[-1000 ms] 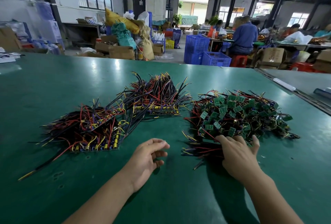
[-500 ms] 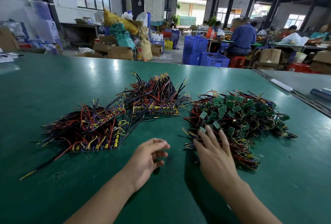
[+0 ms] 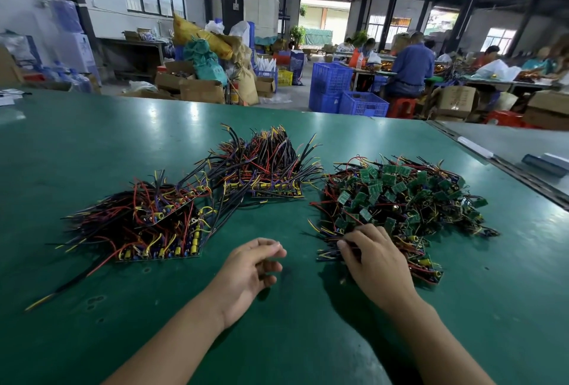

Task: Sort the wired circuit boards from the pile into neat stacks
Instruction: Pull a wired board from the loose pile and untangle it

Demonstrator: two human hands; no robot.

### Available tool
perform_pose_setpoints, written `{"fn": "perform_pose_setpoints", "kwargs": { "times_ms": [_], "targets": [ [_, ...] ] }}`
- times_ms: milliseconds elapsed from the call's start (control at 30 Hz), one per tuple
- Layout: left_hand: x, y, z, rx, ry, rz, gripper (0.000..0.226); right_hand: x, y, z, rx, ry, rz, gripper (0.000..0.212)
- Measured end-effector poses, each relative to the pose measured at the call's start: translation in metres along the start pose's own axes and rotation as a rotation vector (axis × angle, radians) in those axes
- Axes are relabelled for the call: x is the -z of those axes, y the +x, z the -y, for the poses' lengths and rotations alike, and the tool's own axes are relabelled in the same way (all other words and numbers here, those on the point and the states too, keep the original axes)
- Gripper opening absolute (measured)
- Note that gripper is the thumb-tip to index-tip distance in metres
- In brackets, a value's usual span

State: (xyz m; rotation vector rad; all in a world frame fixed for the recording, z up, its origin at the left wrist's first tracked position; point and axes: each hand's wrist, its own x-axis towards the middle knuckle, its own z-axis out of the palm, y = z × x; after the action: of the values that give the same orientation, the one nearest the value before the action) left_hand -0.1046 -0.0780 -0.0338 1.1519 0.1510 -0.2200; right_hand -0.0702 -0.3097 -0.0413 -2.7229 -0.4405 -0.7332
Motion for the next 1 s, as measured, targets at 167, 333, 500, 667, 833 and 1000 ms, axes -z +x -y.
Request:
{"fn": "perform_pose_setpoints", "kwargs": {
  "times_ms": [167,333,500,667,833,1000],
  "targets": [
    [0.000,-0.002,-0.001,0.005,0.001,0.002,0.005,0.011,-0.004,0.004,-0.166,-0.130,0.177,0.036],
    [0.000,-0.002,-0.002,0.014,-0.011,0.002,0.005,0.006,-0.001,-0.001,-0.183,-0.019,0.167,0.025],
    [0.001,-0.002,0.000,0.007,0.018,0.011,0.004,-0.004,0.003,0.007,-0.138,0.027,0.058,0.019],
    [0.000,0.002,0.000,-0.034,0.223,-0.008,0.007,-0.014,-0.002,0.021,0.042,0.110,-0.143,0.006],
    [0.012,0.007,-0.031,-0.474,0.996,-0.181,0.007,-0.023,-0.002,0.016,0.058,0.338,-0.180,0.020],
    [0.059,0.009,-0.082,-0.818,1.982,-0.574,0.057,-0.024,-0.002,0.023,0.260,0.258,-0.272,0.030]
  ]
}}
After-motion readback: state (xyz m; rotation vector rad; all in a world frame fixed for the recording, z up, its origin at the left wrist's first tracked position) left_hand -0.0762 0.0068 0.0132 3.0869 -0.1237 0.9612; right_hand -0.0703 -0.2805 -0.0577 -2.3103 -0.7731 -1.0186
